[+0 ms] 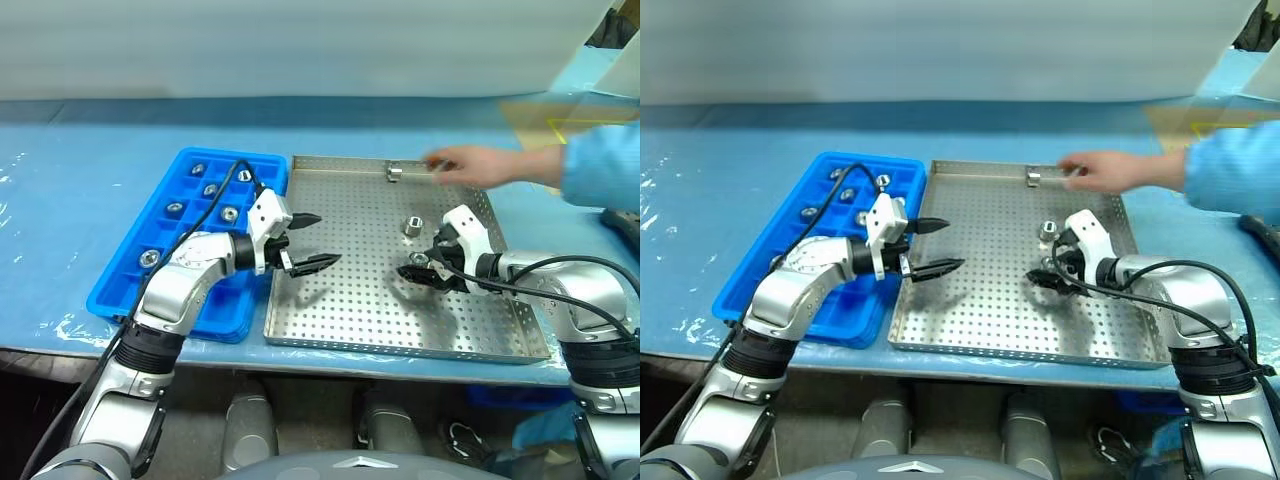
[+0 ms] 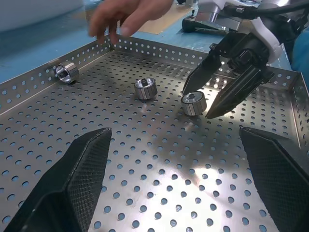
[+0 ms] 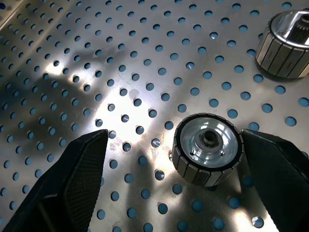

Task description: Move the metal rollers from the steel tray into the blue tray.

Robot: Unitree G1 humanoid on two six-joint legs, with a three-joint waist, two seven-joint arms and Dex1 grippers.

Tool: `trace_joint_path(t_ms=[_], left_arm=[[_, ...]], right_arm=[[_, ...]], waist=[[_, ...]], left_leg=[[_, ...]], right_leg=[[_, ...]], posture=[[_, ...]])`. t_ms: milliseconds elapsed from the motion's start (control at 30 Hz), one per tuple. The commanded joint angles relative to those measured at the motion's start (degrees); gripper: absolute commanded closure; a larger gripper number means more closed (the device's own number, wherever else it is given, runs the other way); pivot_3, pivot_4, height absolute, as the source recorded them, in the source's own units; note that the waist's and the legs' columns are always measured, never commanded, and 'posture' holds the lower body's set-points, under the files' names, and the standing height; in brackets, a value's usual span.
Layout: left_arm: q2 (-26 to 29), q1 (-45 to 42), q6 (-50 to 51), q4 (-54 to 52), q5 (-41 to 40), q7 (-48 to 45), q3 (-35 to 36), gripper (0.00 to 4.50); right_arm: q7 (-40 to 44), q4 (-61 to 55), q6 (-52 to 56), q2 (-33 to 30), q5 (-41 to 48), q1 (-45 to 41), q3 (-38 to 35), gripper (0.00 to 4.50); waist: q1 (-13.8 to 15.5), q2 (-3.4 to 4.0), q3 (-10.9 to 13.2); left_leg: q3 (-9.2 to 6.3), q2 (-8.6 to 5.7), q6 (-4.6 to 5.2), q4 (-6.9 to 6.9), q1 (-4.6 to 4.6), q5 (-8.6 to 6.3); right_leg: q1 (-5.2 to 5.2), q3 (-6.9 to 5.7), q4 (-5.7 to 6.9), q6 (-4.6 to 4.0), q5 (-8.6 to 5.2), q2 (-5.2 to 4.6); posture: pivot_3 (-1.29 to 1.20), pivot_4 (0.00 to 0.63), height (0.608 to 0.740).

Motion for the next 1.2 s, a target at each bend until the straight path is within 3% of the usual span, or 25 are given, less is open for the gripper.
trace_joint_path(t_ms=[33, 133, 233, 433, 467, 767, 1200], left_arm=[[0.6, -0.1, 0.3, -2.8, -1.1, -0.3, 0.9, 0.0], [0.8, 0.0, 0.5, -3.0, -1.2, -0.2, 0.8, 0.0], [0.9, 0.1, 0.7, -3.3, -1.3, -0.2, 0.9, 0.0], [1.6, 0.7, 1.7, -4.7, -2.1, -0.4, 1.3, 0.0], [1.8, 0.7, 1.8, -4.8, -2.2, -0.4, 1.3, 0.0], [3.8, 1.8, 3.6, -7.4, -3.8, 0.0, 2.5, 0.0], [8.1, 10.4, 8.3, -17.9, -6.7, 5.5, 8.3, 0.0]], right_arm=[[-0.8, 1.2, -1.5, 0.3, -0.9, -0.9, 0.6, 0.03], [-1.2, 2.3, -2.2, 0.8, -1.0, -1.4, 0.8, 0.03], [-1.7, 3.5, -3.0, 1.3, -1.5, -1.7, 0.8, 0.63], [-1.5, 4.1, -4.1, 1.4, -1.6, -1.7, 0.9, 2.75], [-1.4, 4.1, -4.3, 1.3, -1.7, -1.7, 1.1, 2.88], [0.3, 1.9, -8.2, 2.9, -1.1, -4.0, 1.8, 2.88], [5.0, 8.2, -15.2, 11.6, -2.6, -14.9, 9.2, 2.88]], waist=[[0.0, 0.0, 0.0], [0.0, 0.0, 0.0], [0.0, 0.0, 0.0], [0.0, 0.0, 0.0], [0.0, 0.0, 0.0], [-0.1, 0.0, 0.0], [0.4, 0.02, 0.0]], left_leg=[[0.0, 0.0, 0.0, 0.0, -0.01, 0.0], [0.0, 0.0, -0.01, 0.0, 0.0, 0.01], [0.0, 0.0, -0.02, 0.0, 0.02, 0.01], [0.0, 0.0, -0.03, -0.01, 0.0, 0.02], [0.0, 0.0, -0.03, -0.01, 0.0, 0.02], [0.0, 0.01, -0.03, -0.01, 0.0, 0.01], [-0.03, 0.02, -0.03, -0.02, -0.05, 0.02]], right_leg=[[0.0, 0.0, 0.0, 0.0, 0.0, 0.0], [0.0, 0.0, 0.0, 0.0, 0.0, 0.0], [0.01, 0.0, 0.02, 0.0, 0.0, 0.0], [-0.01, -0.01, 0.02, 0.0, 0.0, 0.0], [-0.01, -0.01, 0.01, 0.0, 0.0, 0.0], [-0.02, -0.01, 0.01, 0.0, 0.0, 0.01], [-0.05, -0.07, 0.06, -0.01, -0.01, 0.0]], posture=[[-0.03, 0.15, 0.74], [-0.03, 0.15, 0.74], [-0.03, 0.15, 0.74], [-0.03, 0.15, 0.74], [-0.03, 0.15, 0.74], [0.01, 0.15, 0.74], [0.16, 0.15, 0.74]])
